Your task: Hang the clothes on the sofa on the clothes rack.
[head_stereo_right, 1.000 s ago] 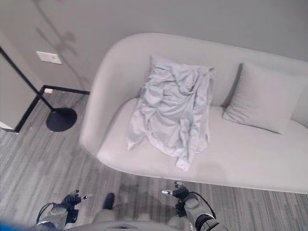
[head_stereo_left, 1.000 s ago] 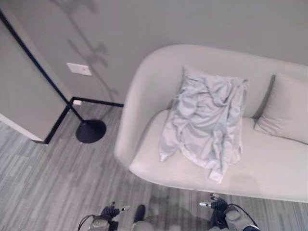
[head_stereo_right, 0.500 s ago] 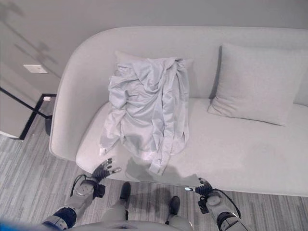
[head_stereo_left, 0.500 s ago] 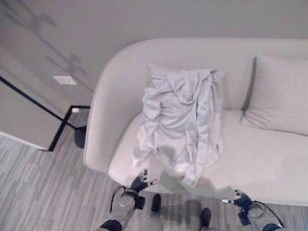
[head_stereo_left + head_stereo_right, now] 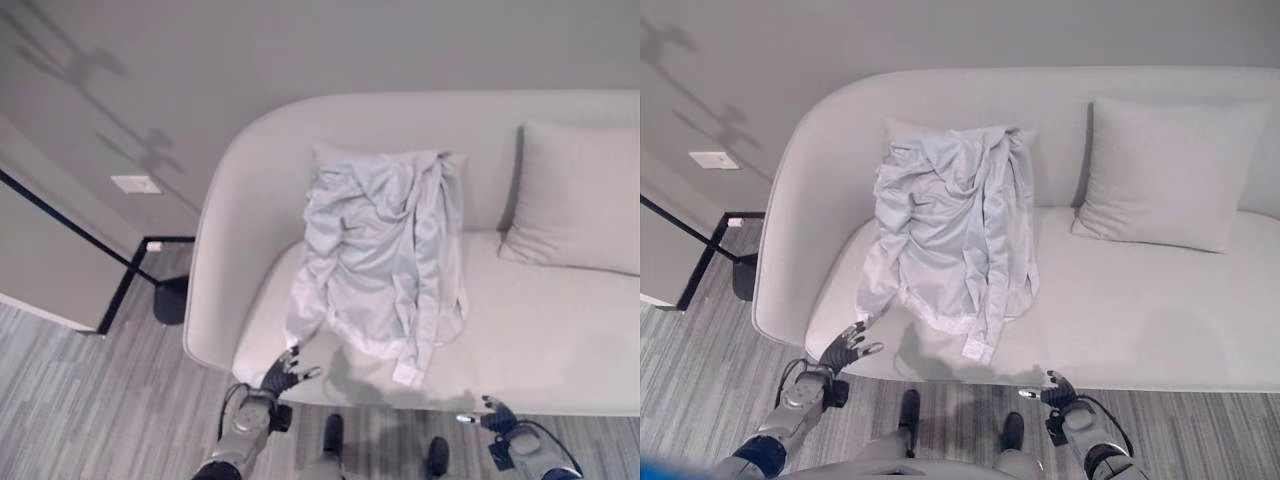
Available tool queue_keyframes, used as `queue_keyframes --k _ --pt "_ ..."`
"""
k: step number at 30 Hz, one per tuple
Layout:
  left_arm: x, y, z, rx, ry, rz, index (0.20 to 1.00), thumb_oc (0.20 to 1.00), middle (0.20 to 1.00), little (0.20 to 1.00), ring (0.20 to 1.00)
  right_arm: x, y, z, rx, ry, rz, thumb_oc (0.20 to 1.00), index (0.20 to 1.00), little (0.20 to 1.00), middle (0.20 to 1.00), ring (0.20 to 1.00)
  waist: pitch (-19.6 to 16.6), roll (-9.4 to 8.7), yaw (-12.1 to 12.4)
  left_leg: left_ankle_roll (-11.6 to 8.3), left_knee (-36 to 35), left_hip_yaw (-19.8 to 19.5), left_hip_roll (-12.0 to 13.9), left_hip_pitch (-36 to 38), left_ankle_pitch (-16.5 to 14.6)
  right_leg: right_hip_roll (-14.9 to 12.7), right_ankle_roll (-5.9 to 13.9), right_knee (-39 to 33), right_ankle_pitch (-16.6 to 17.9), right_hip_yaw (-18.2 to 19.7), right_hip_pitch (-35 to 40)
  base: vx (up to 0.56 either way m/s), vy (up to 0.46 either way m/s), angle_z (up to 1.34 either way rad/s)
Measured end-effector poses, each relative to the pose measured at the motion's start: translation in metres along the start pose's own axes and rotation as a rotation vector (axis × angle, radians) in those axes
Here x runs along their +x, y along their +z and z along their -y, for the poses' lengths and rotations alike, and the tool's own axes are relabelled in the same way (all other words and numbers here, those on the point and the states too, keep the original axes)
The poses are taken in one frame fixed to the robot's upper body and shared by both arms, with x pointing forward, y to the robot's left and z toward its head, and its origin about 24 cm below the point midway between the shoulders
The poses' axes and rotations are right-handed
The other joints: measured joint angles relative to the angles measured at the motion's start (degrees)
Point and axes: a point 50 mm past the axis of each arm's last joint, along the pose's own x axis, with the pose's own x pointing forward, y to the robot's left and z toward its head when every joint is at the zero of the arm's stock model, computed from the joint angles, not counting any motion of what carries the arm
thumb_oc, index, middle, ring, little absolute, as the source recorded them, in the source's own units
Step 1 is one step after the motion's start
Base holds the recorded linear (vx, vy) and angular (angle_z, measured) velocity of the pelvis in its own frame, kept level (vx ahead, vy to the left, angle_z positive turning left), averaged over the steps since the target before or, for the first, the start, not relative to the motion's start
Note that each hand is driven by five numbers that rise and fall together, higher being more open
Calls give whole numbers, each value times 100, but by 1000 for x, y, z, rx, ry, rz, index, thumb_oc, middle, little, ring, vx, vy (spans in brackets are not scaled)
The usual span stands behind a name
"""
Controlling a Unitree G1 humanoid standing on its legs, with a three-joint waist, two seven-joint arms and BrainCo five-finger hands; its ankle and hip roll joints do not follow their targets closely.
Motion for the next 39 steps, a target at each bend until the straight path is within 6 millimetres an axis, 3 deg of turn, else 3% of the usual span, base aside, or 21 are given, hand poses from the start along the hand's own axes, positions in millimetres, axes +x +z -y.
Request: queue_keyframes --k 5,12,13,19,20,23,24,29,31,33,36,37,38,39 --pt "-13 -11 -25 -6 69 -23 1000 1000 1000 1000 1000 0 15 -6 32 14 62 1000 1000 1000 1000 1000 -18 -151 19 66 0 73 -79 44 23 -65 23 7 15 151 9 21 131 -5" --pt "-27 19 -64 -14 176 124 1000 1000 1000 1000 1000 -9 88 2 107 9 380 1000 1000 1000 1000 1000 -18 -434 28 196 -1 254 -174 256 -27 -169 69 28 91 293 141 12 119 -10" --pt "-28 32 -75 -11 209 172 1000 1000 1000 1000 1000 -13 105 10 125 -11 457 1000 1000 1000 1000 1000 -24 -516 23 218 -1 262 -223 302 -35 -217 97 29 104 318 179 39 114 2" --pt "-37 66 -98 37 274 301 1000 1000 1000 1000 1000 -33 155 35 128 -67 679 1000 1000 1000 1000 1000 -88 -749 36 299 -4 421 -279 520 -104 -301 154 27 115 468 299 39 28 -11" --pt "-36 86 -102 52 292 369 1000 1000 1000 1000 1000 -41 175 43 87 -95 754 1000 1000 1000 1000 1000 -86 -771 18 304 -4 438 -254 531 -101 -303 174 29 132 487 300 21 -67 -17" --pt "-29 120 -101 81 300 466 1000 1000 1000 1000 1000 -49 208 53 20 -121 846 1000 1000 1000 1000 1000 38 -690 23 342 -5 493 -195 508 -70 -277 268 240 123 568 135 27 -59 -12" --pt "-29 141 -97 93 293 544 1000 1000 1000 1000 1000 -55 223 56 22 -136 898 1000 1000 1000 1000 1000 49 -678 5 356 -4 498 -192 434 -53 -266 272 75 134 623 136 76 -123 -7" --pt "-23 199 -76 157 241 714 1000 1000 1000 1000 1000 -71 261 74 -3 -219 1005 1000 1000 1000 1000 1000 114 -587 -15 317 -2 379 -70 15 78 -103 229 18 215 596 -214 -20 -97 7" --pt "-21 226 -67 224 219 778 1000 1000 1000 1000 1000 -82 285 81 -31 -250 1066 1000 1000 1000 1000 1000 170 -545 -29 266 16 343 -57 -272 201 -43 173 44 304 549 -474 -101 -78 4" --pt "-19 266 -56 249 220 872 1000 1000 1000 1000 1000 -100 326 90 -69 -311 1140 1000 1000 1000 1000 1000 346 -468 -73 245 31 313 -20 -656 334 10 122 45 460 559 -858 -104 -95 -1" --pt "-23 299 -52 261 236 947 1000 1000 1000 1000 1000 -117 357 99 -79 -366 1193 1000 1000 1000 1000 1000 607 -405 -123 242 32 312 -20 -848 398 18 111 44 542 566 -1054 -78 -66 -1" --pt "-21 314 -50 298 253 954 1000 1000 1000 1000 1000 -117 366 106 -93 -398 1170 1000 1000 1000 1000 1000 618 -394 -126 242 32 288 -19 -964 415 20 112 44 545 559 -1166 -74 -70 5" --pt "-26 344 -50 341 281 999 1000 1000 1000 1000 1000 -128 386 123 -51 -461 1157 1000 1000 1000 1000 1000 665 -352 -132 209 32 233 -11 -1249 472 38 135 44 537 538 -1423 -60 -58 9" --pt "-29 354 -49 349 292 1021 1000 1000 1000 1000 1000 -134 392 128 -43 -484 1167 1000 1000 1000 1000 1000 716 -336 -136 215 32 224 -11 -1318 489 42 134 44 554 533 -1485 -66 -47 8"
